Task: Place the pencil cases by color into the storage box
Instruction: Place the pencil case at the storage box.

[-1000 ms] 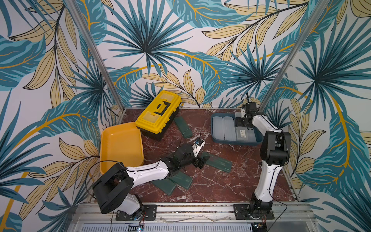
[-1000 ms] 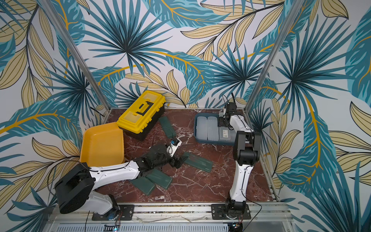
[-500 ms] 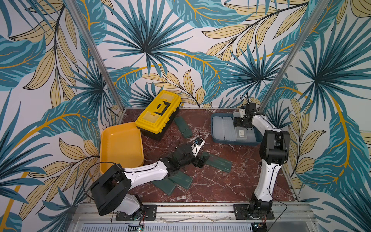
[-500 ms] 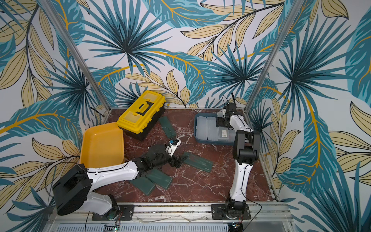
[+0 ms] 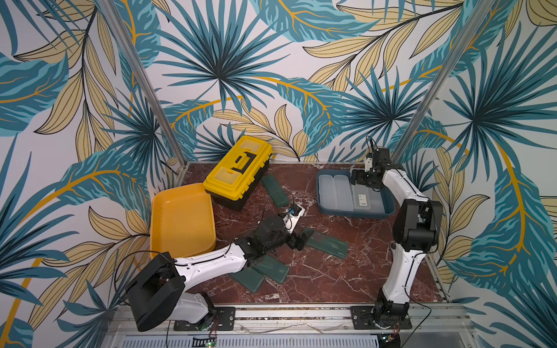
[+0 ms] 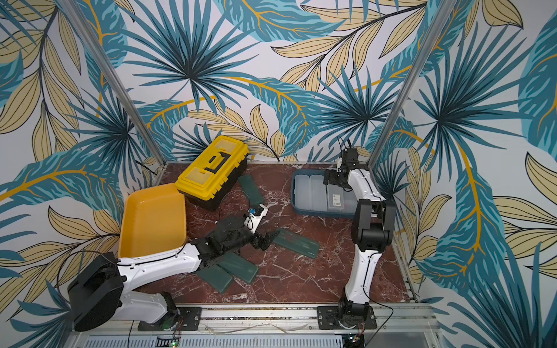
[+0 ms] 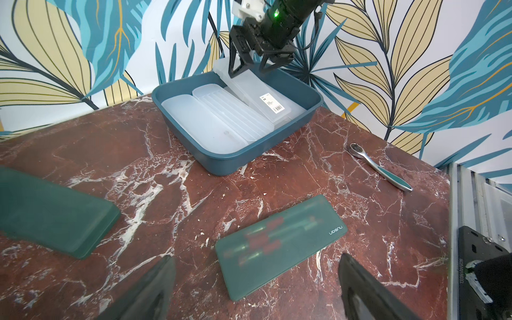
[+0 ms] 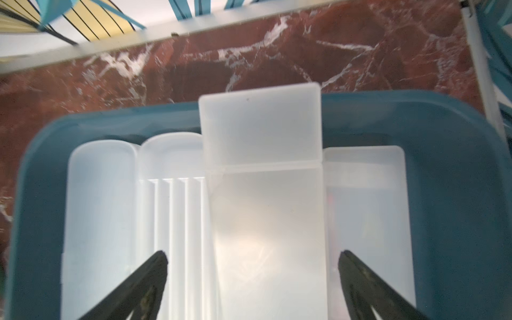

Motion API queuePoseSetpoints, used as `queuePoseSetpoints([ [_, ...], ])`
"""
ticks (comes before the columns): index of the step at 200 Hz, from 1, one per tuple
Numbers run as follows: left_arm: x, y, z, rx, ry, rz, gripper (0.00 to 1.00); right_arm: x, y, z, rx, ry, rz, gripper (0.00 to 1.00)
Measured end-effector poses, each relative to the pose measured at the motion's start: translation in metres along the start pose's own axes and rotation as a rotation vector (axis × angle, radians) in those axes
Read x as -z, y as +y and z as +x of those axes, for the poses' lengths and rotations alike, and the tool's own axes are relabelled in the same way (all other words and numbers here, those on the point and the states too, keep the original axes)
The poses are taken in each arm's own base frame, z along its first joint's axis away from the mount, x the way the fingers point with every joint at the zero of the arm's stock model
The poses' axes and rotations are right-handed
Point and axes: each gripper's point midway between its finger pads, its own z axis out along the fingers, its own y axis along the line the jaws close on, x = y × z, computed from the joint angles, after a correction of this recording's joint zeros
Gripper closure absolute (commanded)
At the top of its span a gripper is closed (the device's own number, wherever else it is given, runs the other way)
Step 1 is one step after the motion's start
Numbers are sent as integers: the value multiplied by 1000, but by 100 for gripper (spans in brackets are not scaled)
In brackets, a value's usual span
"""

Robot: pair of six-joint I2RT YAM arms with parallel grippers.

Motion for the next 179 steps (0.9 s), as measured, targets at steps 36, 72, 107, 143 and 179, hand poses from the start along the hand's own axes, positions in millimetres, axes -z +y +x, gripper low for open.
queuePoseSetpoints([
  [36, 0, 1, -1, 0, -2, -5, 8, 15, 1, -18, -26, -48, 8, 5],
  [72, 0, 1, 0, 0, -1, -4, 8, 5, -5, -12, -24, -22, 37, 5],
  [107, -3, 1, 4, 1, 11, -6, 8, -12, -11, 0, -5, 3, 58, 6],
  [143, -7, 2, 11, 4, 31, -8, 8, -31, -15, 20, 17, 14, 62, 6],
  [179, -9, 2, 15, 5, 42, -6, 8, -39, -16, 26, 32, 9, 62, 10],
])
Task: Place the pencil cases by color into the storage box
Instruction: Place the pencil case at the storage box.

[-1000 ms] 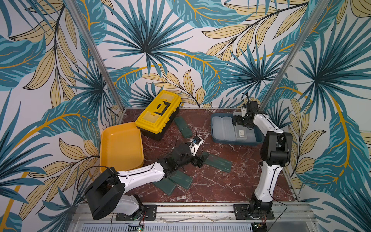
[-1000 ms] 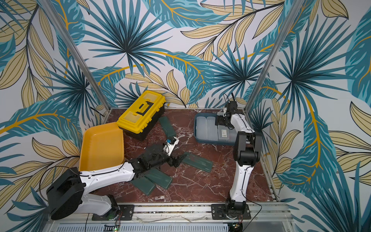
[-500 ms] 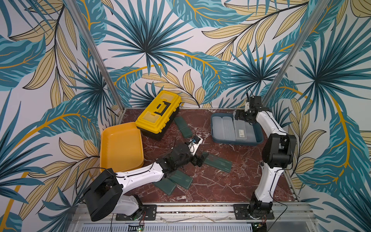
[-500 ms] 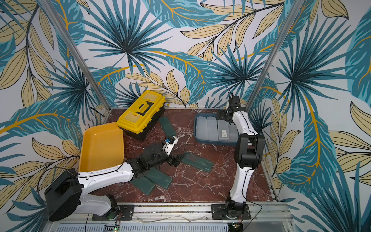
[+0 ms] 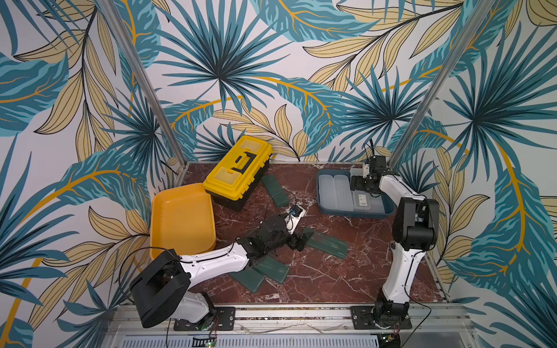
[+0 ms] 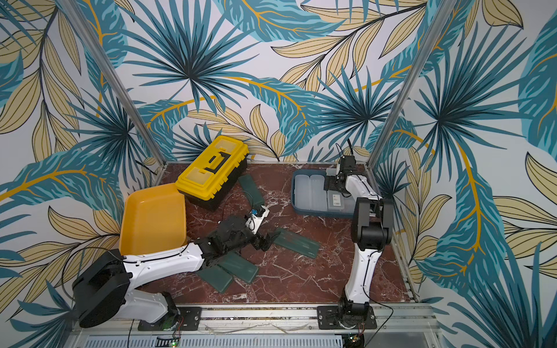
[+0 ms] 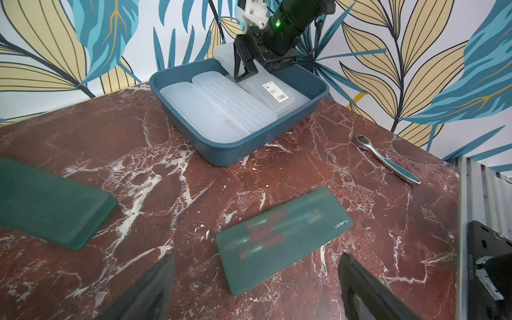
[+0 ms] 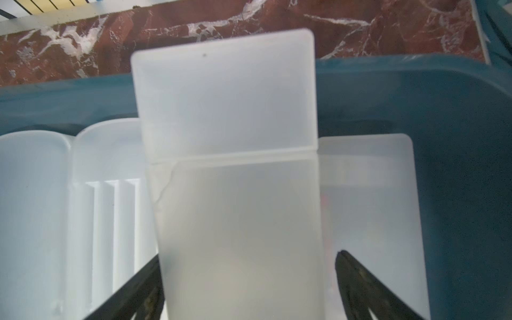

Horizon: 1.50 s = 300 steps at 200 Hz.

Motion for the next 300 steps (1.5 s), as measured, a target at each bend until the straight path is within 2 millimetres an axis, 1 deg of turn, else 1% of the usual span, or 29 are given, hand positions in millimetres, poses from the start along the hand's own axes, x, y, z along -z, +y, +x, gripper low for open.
queuePoseSetpoints([
  [21, -1, 0, 2, 0, 5, 3, 8, 0, 0, -6, 6, -23, 2, 16],
  [58, -2, 0, 3, 1, 9, 3, 8, -3, 0, -7, 10, -32, 1, 25],
  [129, -5, 0, 8, 4, 23, 6, 8, -3, 1, -5, 22, -22, -4, 27],
  [174, -7, -2, 13, 5, 39, 16, 8, 2, 4, 8, 54, 51, -22, 27],
  [205, -7, -2, 13, 5, 39, 20, 8, 6, 5, 9, 69, 75, -30, 27],
  [219, -7, -2, 14, 5, 39, 20, 8, 5, 5, 10, 71, 81, -33, 26],
  [248, -7, -3, 14, 5, 40, 23, 8, 1, 5, 19, 70, 115, -35, 26],
  [268, -7, -3, 14, 5, 40, 23, 8, 0, 6, 17, 69, 112, -39, 25],
  [275, -7, -3, 14, 5, 40, 24, 8, 0, 6, 17, 69, 112, -39, 24],
  [300, -7, -3, 14, 6, 40, 24, 8, -1, 6, 18, 63, 119, -41, 9],
])
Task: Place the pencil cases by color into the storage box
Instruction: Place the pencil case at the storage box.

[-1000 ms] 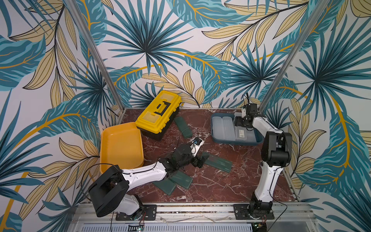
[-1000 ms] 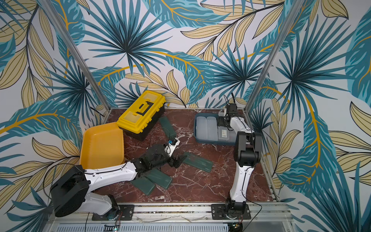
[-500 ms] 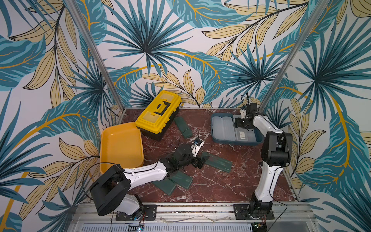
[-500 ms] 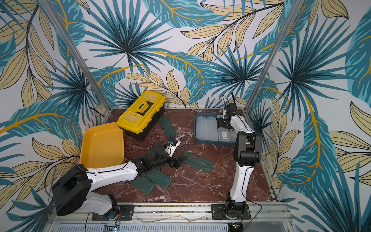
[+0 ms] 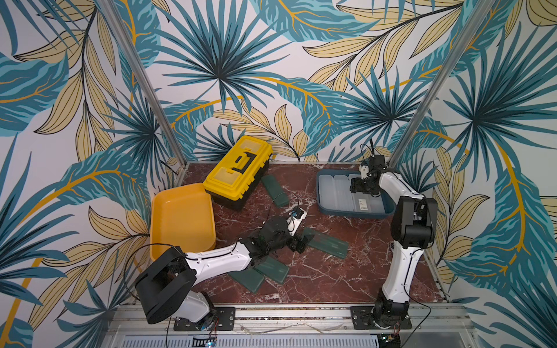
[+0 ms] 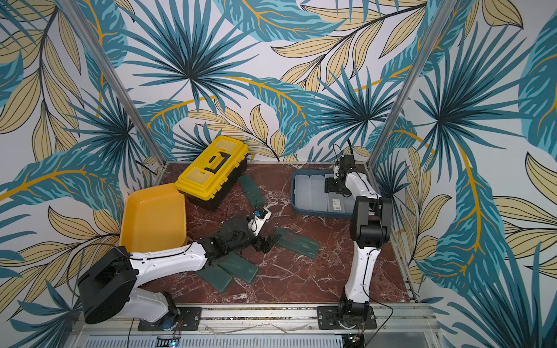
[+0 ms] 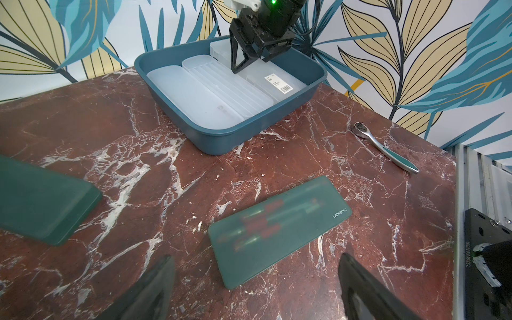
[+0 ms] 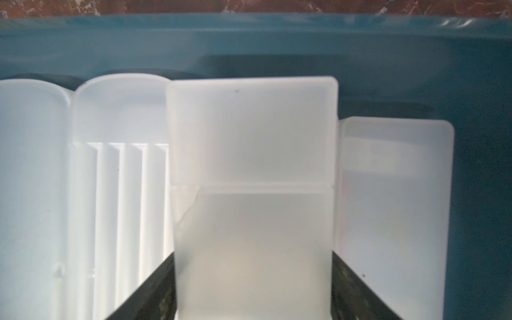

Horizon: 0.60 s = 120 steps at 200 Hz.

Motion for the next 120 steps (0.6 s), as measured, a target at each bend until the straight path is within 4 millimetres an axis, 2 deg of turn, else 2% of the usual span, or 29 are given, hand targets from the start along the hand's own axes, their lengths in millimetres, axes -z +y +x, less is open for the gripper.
queuePoseSetpoints([
  [23, 0, 0, 0, 2, 0, 0, 8, 0, 0, -1, -10, -1, -2, 5],
  [51, 1, 0, -2, 3, -6, 1, 8, 7, 1, -4, -56, -12, -2, 4],
  [71, 6, 0, -10, 10, -28, -6, 8, 29, 5, -12, -114, -56, -21, 4],
  [89, 14, 3, -23, 30, -68, -30, 7, 58, 13, -20, -162, -117, -40, 4],
  [104, 25, 6, -36, 53, -109, -56, 7, 82, 29, -23, -176, -169, -63, 5],
  [120, 41, 12, -48, 84, -139, -92, 7, 100, 57, -17, -156, -202, -99, 4],
])
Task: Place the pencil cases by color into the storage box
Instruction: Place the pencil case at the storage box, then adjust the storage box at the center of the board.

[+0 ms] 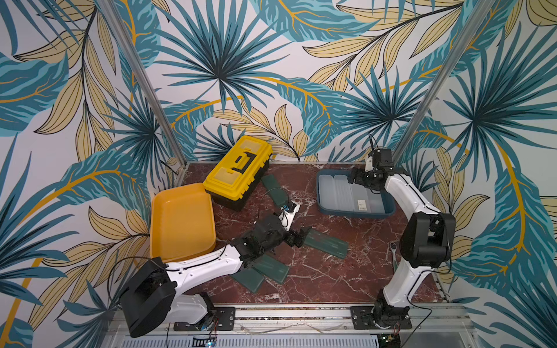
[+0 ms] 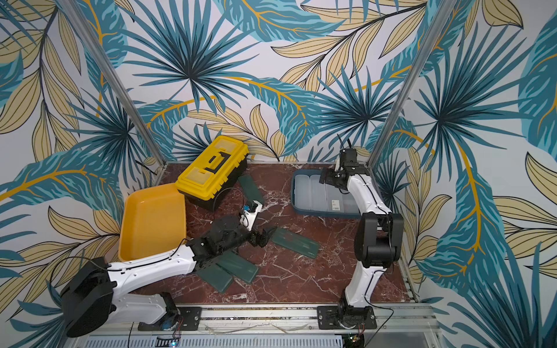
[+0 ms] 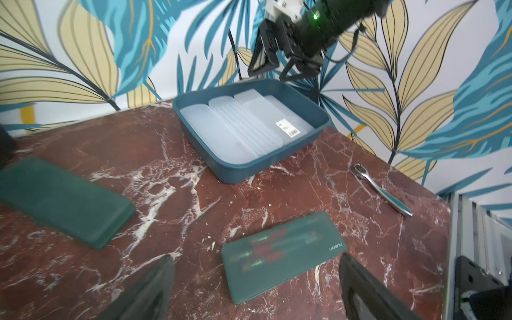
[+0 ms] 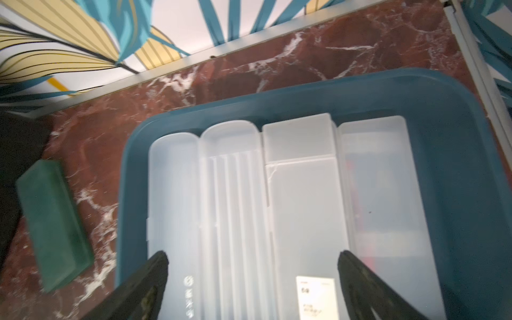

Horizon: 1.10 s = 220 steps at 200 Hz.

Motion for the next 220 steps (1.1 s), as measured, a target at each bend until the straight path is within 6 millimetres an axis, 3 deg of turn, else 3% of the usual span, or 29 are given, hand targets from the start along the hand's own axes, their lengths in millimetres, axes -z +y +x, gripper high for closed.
queuePoseSetpoints([
  [23, 16, 15, -10, 41, 5, -83, 7, 10, 45, 25, 39, -8, -80, 5],
  [44, 30, 39, -25, 89, 17, -186, 7, 14, 73, 53, 57, 2, -143, 5],
  [73, 61, 88, -53, 153, -10, -382, 5, 21, 94, 83, 61, -9, -211, 5],
  [107, 101, 149, -65, 249, -15, -604, 3, 32, 127, 95, 78, -61, -312, 5],
  [130, 132, 196, -50, 332, 20, -772, 3, 35, 152, 109, 95, -68, -391, 5],
  [151, 158, 223, -32, 398, 65, -887, 2, 36, 170, 122, 117, -67, -440, 5],
  [186, 189, 233, -11, 495, 77, -950, 3, 42, 195, 137, 152, -72, -514, 6],
  [220, 203, 231, 28, 573, 143, -962, 3, 51, 219, 147, 207, -96, -576, 6],
])
